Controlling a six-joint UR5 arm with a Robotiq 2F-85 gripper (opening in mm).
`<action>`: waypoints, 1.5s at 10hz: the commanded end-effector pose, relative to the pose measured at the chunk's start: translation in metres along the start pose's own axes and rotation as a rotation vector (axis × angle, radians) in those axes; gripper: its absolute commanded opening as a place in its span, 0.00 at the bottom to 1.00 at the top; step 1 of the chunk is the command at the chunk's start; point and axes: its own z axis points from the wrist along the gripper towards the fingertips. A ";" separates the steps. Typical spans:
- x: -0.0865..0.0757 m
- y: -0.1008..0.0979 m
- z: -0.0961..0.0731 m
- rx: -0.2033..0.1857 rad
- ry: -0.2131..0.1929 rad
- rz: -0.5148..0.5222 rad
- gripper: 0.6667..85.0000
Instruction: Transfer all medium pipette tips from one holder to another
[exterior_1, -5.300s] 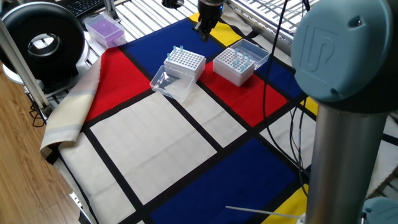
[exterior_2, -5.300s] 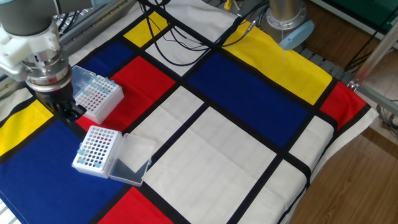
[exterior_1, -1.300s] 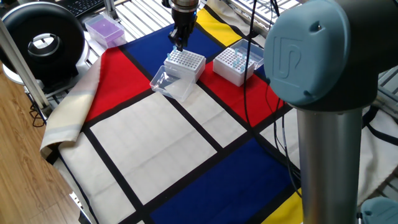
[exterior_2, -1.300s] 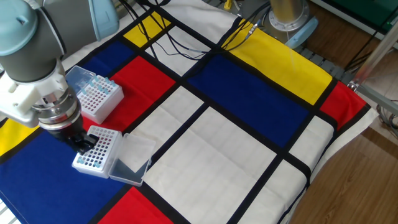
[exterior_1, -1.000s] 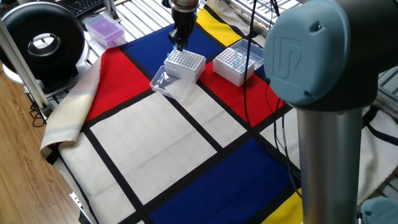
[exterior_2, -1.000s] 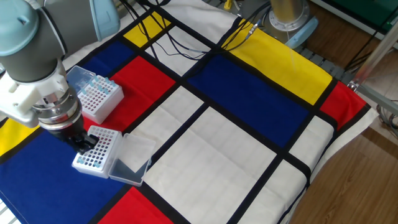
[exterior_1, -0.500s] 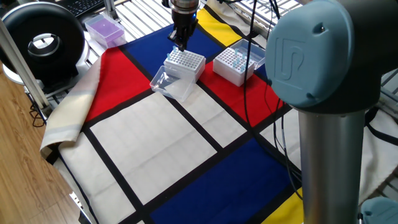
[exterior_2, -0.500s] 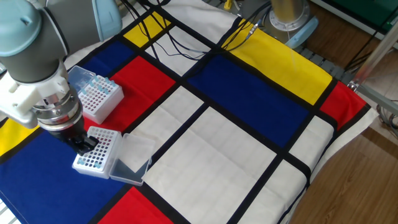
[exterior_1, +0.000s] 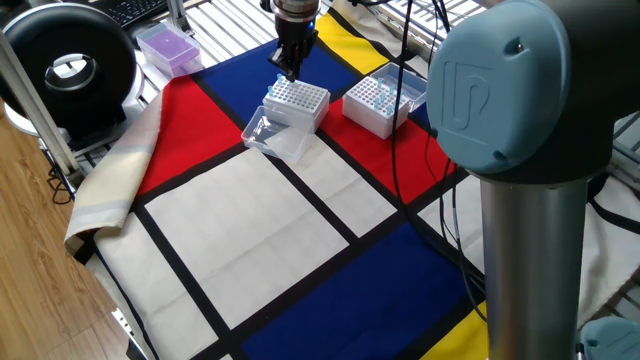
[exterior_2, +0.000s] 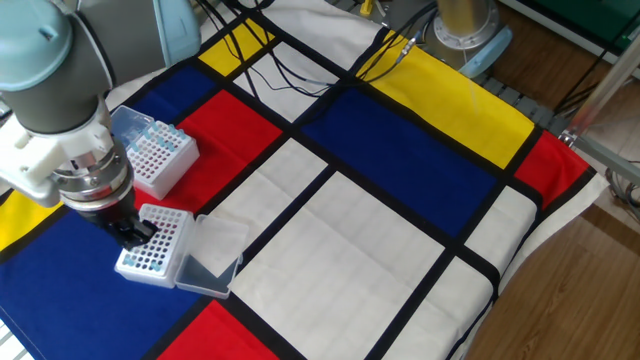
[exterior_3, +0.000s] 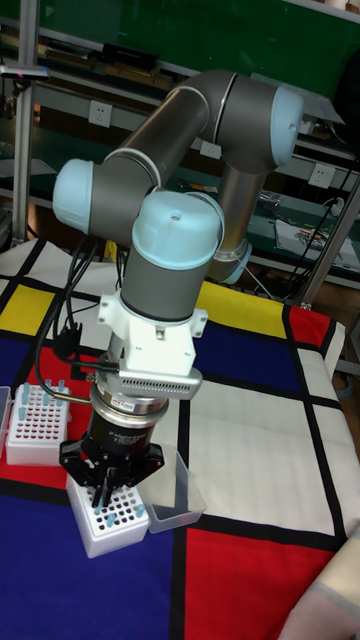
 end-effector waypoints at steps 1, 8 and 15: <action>0.001 0.001 -0.018 -0.013 0.006 0.037 0.01; 0.006 -0.009 -0.050 0.013 0.010 0.077 0.01; 0.043 -0.065 -0.067 0.081 0.049 0.099 0.01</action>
